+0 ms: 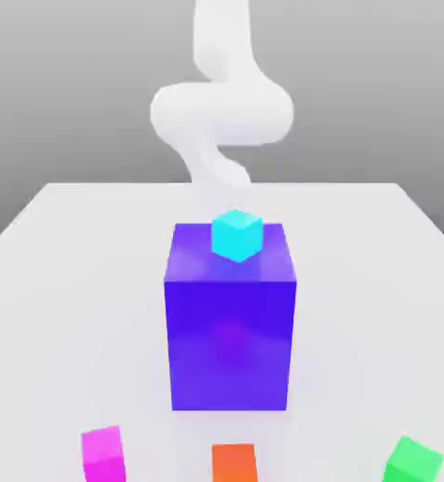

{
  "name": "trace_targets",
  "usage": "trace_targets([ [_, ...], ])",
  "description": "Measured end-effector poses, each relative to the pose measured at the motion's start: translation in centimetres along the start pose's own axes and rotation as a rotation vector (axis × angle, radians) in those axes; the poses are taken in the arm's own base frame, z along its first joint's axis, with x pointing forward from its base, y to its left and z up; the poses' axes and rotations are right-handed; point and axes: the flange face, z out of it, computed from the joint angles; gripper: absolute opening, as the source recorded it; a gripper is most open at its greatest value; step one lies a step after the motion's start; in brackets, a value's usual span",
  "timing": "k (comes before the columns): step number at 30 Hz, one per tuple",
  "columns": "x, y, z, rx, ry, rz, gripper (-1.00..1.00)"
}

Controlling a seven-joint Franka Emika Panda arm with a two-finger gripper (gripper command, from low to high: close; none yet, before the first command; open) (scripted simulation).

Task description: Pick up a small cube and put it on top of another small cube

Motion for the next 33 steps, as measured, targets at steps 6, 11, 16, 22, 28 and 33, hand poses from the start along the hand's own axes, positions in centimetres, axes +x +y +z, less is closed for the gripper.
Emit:
trace_targets([
  [6, 3.1, 4.5, 1.1, 0.005, -0.03, -0.169, 0.0],
  [11, 5.2, 8.2, 3.6, 0.005, -0.074, -0.31, 0.0],
  [16, 6.5, 11.6, 7.6, 0.003, -0.134, -0.456, 0.0],
  [22, 6.8, 15.3, 13.8, 0.002, -0.229, -0.645, 0.0],
  [28, 5.4, 18.5, 21.1, 0.01, -0.346, -0.85, 0.0],
  [33, 2.9, 20.9, 27.6, 0.026, -0.461, -1.036, 0.0],
])
